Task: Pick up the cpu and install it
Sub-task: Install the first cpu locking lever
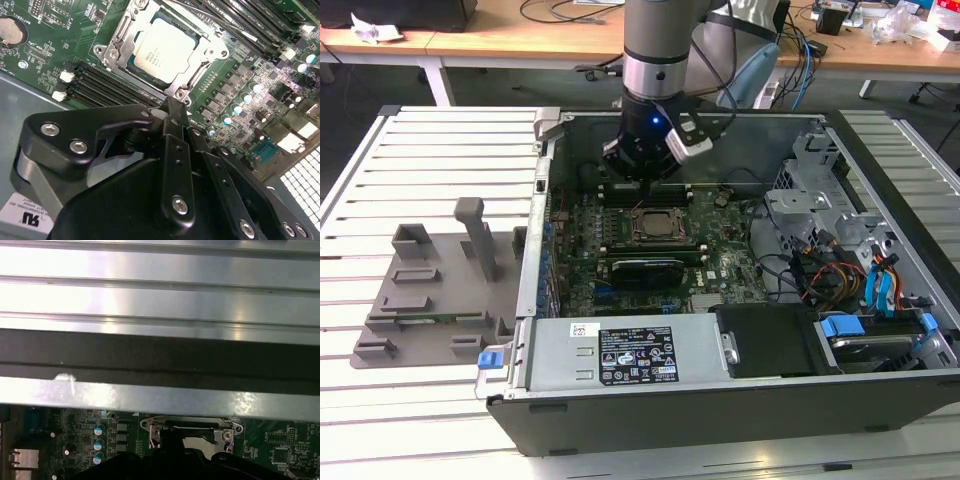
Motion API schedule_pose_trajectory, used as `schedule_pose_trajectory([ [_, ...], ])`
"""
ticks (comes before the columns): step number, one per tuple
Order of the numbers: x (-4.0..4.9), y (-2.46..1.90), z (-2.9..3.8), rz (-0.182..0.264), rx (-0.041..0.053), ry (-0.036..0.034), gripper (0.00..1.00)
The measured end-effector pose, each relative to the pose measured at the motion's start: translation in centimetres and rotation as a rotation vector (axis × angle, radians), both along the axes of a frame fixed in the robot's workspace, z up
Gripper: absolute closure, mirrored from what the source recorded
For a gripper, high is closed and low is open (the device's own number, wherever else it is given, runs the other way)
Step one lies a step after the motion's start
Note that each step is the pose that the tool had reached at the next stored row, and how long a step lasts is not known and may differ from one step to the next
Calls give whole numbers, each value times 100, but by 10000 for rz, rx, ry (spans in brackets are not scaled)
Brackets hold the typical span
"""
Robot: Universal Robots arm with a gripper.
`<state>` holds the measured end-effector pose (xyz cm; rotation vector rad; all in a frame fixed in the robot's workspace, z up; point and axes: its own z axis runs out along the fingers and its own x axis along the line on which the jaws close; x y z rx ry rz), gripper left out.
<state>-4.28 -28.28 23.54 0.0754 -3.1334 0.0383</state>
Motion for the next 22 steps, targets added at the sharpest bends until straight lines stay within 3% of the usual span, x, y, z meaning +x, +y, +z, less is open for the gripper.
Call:
schedule_pose_trajectory([
  [7,0,13,-101,-3,2,1,89],
  [12,0,28,-117,-1,13,2,89],
  [16,-9,42,-119,3,252,0,89],
  [19,17,42,-126,39,258,1,89],
  [22,135,42,-166,38,255,10,89],
])
